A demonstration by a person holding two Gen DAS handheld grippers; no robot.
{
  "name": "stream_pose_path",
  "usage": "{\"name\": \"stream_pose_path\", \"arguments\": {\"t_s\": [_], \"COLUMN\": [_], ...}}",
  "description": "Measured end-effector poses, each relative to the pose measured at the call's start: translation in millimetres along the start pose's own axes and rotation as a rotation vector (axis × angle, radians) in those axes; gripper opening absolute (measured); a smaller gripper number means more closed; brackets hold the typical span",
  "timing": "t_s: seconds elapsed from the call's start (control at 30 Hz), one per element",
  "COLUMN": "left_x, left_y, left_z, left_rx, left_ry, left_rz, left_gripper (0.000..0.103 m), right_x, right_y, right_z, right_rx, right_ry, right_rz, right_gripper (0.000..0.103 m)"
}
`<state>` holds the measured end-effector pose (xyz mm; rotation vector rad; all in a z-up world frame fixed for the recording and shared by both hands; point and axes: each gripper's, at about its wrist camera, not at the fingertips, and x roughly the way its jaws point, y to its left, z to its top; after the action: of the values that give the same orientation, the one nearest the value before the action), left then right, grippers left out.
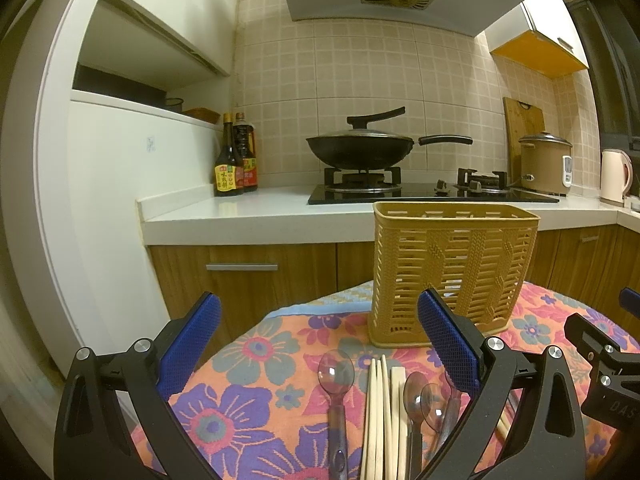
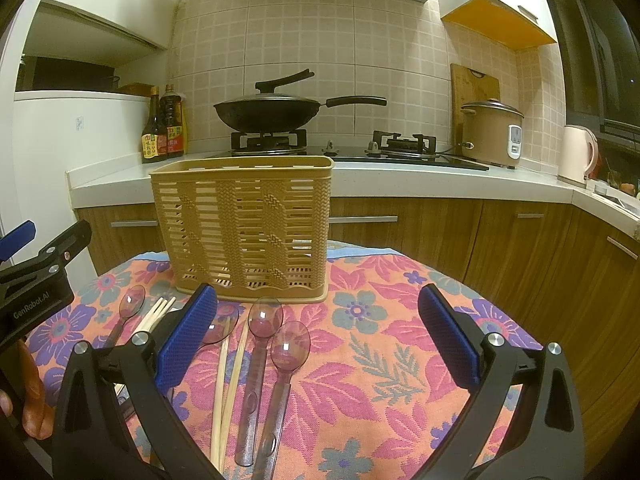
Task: Organize utensils
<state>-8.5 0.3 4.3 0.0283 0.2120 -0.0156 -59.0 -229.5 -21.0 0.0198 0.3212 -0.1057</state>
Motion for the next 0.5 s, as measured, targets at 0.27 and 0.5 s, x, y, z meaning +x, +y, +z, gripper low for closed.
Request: {"name": "stream_pose_path", "arguments": {"t_s": [0.27,0.5], "left_x": [2.2,2.1], "left_y": [-0.6,-0.1], "left_z": [-0.7,-1.0], "left_rx": [0.024,0.018], "left_ry": [0.01,0.007], "left_rz": [0.002,0.001], "left_gripper": [0.095,0.095], "right_x": [1.2,1.5], "right_y": [-1.0,-2.7], "right_z": [0.0,0.0], "right_rx": [0.004,0.008], "right_ry": [0.006,0.009], "right_rz": [-0.001,-0.001], "right_gripper": [0.096,0.096]}}
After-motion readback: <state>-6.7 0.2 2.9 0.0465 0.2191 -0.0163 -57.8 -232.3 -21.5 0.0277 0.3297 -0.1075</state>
